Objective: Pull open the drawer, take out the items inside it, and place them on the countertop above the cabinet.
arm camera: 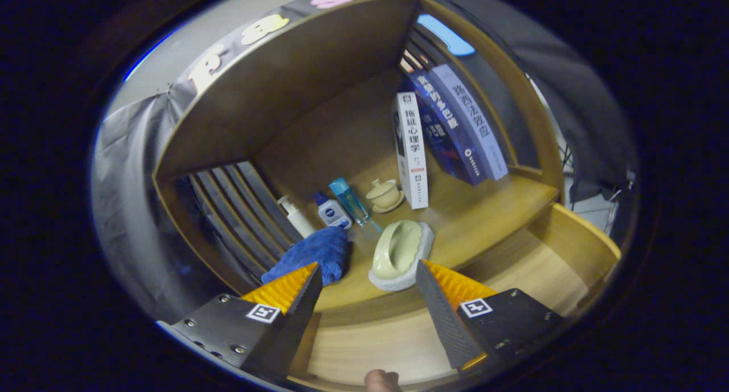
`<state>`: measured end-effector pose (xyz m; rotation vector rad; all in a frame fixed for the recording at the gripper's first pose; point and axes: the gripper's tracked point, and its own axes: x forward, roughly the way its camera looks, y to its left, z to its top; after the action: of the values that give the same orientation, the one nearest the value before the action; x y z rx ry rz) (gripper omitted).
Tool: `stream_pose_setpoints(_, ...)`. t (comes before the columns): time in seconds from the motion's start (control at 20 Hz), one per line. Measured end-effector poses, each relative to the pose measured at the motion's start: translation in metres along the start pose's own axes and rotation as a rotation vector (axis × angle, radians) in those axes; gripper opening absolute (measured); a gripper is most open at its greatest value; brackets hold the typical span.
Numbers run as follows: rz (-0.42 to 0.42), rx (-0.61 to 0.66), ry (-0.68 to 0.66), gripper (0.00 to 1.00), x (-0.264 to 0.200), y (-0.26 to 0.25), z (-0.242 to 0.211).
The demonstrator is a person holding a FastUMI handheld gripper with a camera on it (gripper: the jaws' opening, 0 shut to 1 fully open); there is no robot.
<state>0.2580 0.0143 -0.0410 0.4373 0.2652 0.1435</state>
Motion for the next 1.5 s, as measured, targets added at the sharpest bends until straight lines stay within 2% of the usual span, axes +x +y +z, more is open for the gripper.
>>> stream_pose_setpoints(0.3, -0.060, -0.233, -0.147, 0.98, -0.092, 0.015, -0.022)
stream_pose_setpoints(0.45, -0.105, -0.293, -0.169, 0.98, -0.127, 0.013, -0.045)
stream_pose_setpoints(0.7, -0.104, -0.373, -0.187, 0.99, -0.164, 0.006, -0.093)
stream_pose_setpoints(1.05, -0.128, -0.462, -0.168, 0.99, -0.161, -0.032, -0.153)
stream_pose_setpoints(1.25, -0.131, -0.497, -0.154, 0.99, -0.146, -0.047, -0.163)
stream_pose_setpoints(1.5, -0.178, -0.522, -0.178, 0.99, -0.125, -0.084, -0.152)
